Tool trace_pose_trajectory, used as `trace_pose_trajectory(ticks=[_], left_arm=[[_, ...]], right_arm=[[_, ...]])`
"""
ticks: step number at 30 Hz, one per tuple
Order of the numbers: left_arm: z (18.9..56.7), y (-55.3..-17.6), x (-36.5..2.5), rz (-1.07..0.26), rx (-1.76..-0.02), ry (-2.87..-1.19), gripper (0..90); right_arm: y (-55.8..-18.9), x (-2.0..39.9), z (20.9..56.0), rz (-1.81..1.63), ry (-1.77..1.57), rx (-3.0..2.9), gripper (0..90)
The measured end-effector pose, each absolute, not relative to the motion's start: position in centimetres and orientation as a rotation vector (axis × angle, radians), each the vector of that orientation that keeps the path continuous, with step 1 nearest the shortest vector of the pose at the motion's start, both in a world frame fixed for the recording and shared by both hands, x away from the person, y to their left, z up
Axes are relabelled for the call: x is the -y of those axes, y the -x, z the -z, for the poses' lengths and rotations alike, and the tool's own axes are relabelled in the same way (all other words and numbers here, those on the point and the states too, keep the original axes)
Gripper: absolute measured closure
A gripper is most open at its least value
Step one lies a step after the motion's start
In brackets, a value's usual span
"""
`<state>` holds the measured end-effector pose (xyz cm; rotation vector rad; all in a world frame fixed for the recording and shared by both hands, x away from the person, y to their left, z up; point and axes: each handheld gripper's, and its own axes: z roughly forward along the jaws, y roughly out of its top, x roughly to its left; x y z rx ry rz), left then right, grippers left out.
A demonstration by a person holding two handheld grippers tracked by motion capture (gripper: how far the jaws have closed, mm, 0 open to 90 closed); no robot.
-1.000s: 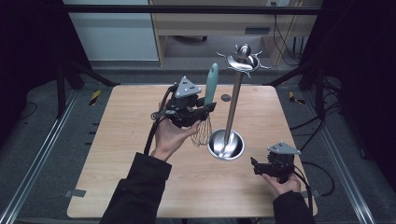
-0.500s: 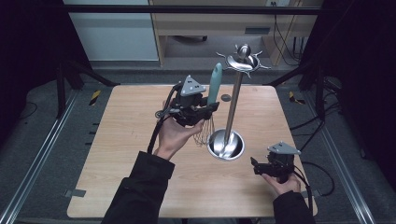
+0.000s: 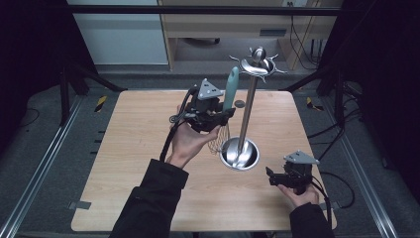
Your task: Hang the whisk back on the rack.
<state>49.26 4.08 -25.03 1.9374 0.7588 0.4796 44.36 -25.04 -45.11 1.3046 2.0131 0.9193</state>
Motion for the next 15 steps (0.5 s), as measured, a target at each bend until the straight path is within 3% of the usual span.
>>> trace_pose_trajectory(ticks=[15], left_arm=[[25.38,-49.87,-3.33,-0.481,-0.763,-1.948,69.0]], right_arm=[[-44.36,25.08,45.08,-0.919,-1.304,-2.012,6.0]])
